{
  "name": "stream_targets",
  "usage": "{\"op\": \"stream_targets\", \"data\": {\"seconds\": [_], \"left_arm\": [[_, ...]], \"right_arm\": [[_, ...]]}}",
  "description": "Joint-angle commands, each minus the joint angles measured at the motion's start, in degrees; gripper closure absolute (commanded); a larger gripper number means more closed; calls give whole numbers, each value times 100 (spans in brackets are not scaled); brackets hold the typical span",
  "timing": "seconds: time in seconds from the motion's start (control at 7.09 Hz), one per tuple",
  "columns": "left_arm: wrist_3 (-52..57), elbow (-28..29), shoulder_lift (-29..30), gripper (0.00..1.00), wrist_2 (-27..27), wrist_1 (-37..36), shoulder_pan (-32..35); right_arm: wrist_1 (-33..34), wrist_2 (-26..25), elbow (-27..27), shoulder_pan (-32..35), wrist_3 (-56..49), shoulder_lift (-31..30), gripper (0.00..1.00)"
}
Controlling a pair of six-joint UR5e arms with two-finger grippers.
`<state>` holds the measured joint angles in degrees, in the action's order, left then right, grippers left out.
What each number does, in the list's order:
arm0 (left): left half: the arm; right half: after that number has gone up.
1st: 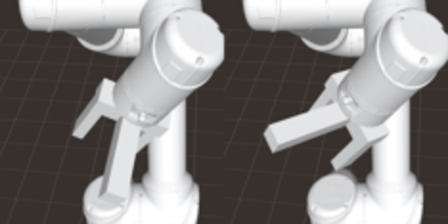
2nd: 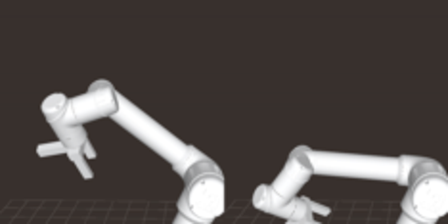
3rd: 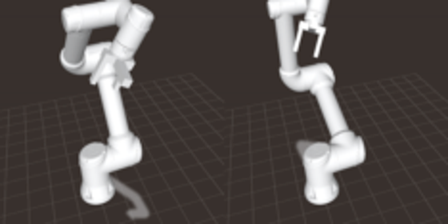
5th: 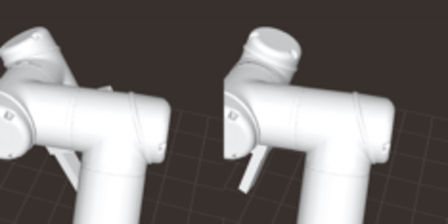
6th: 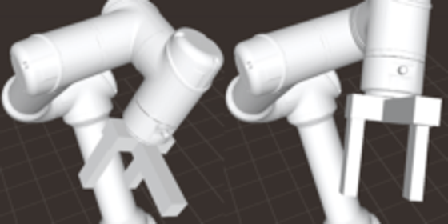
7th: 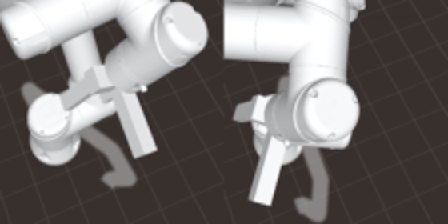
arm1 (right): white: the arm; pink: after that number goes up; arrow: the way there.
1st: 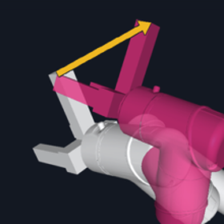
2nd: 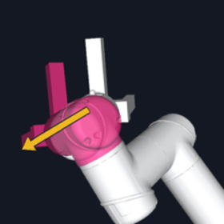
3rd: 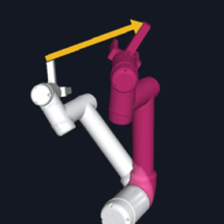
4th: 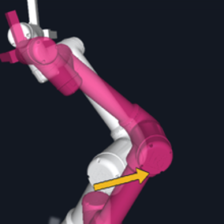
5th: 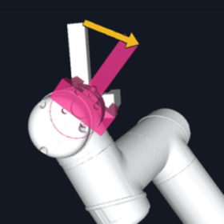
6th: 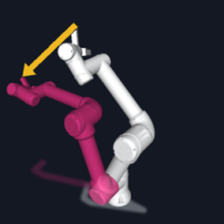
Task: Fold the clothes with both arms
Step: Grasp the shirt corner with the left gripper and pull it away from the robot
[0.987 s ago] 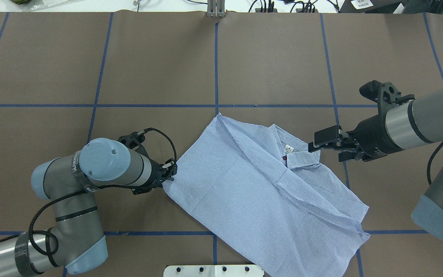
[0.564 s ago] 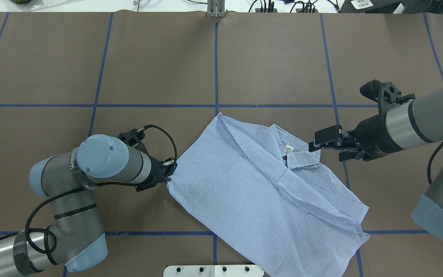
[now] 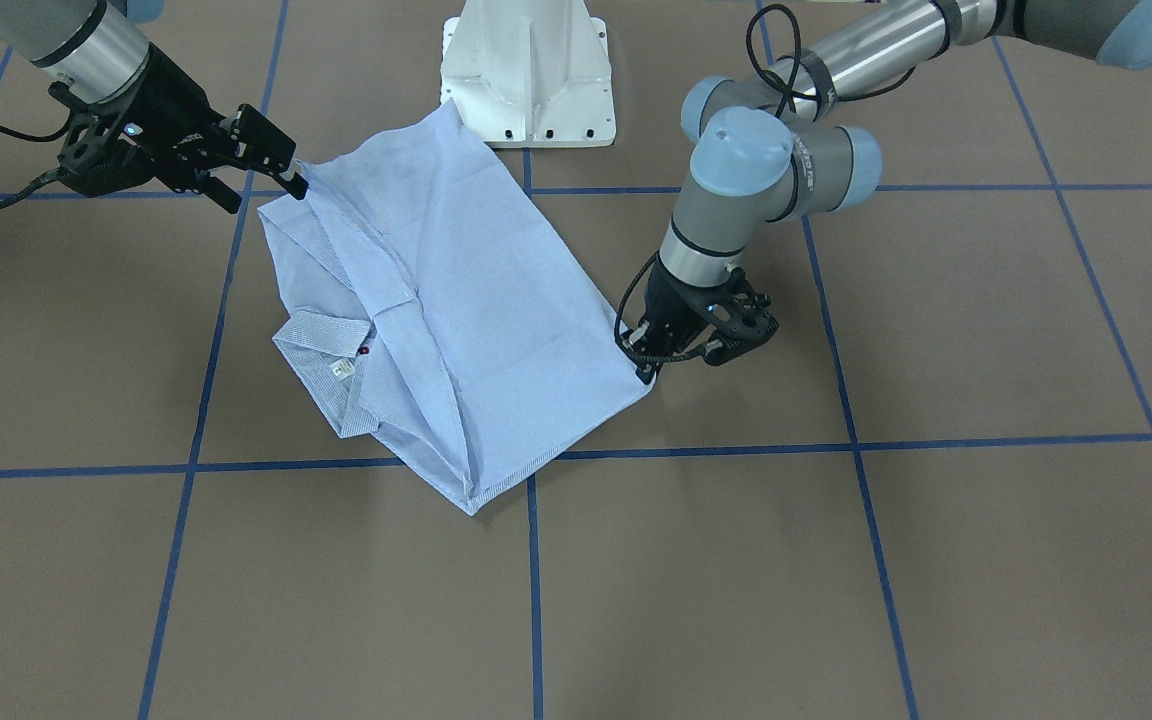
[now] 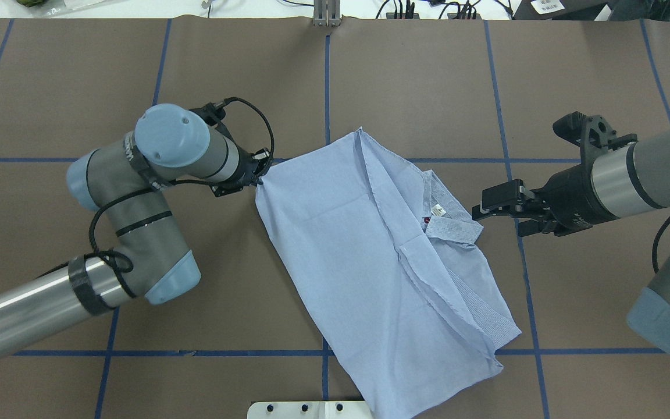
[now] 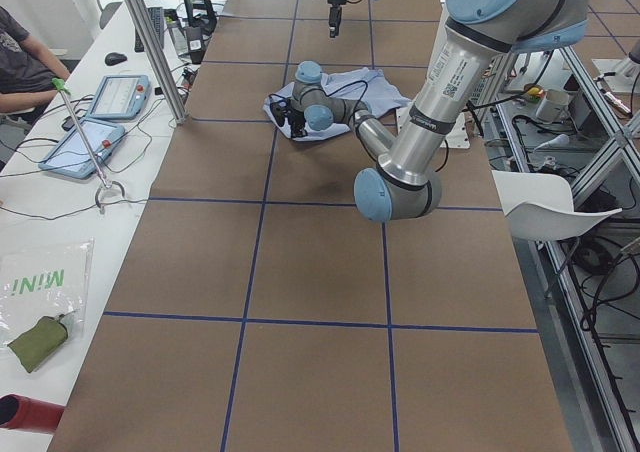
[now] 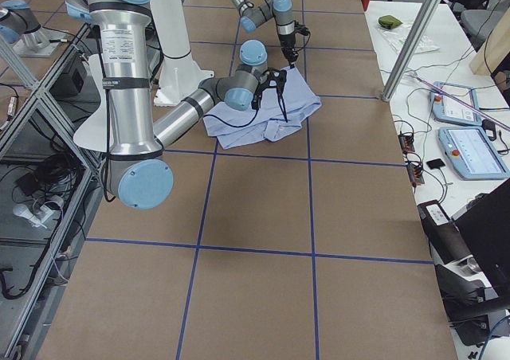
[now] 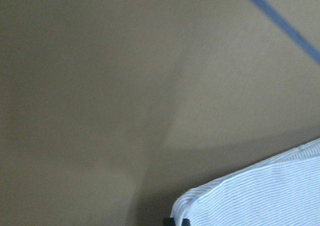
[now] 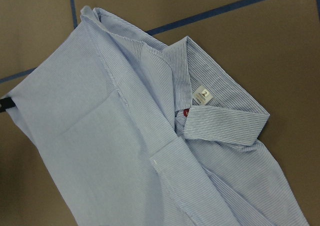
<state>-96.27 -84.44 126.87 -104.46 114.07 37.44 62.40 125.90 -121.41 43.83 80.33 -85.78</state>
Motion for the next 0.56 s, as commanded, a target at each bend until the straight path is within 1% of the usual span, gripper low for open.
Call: {"op": "stream_targets", "data": {"seconds": [0.0,0.14,0.28,0.42], "left_arm": [[792,1607,704,100,179,1163,587],[820,2337,1116,100,633,1953,589],[820,2727,1338,100,725,2509,589],[820,2800,1358,100,891,2915,580]], "right_arm": [[0,-39,39,64,0,0,0],[0,-135,65,64,0,0,0],[0,-179,91,64,0,0,0],[0,-188,100,64,0,0,0]]}}
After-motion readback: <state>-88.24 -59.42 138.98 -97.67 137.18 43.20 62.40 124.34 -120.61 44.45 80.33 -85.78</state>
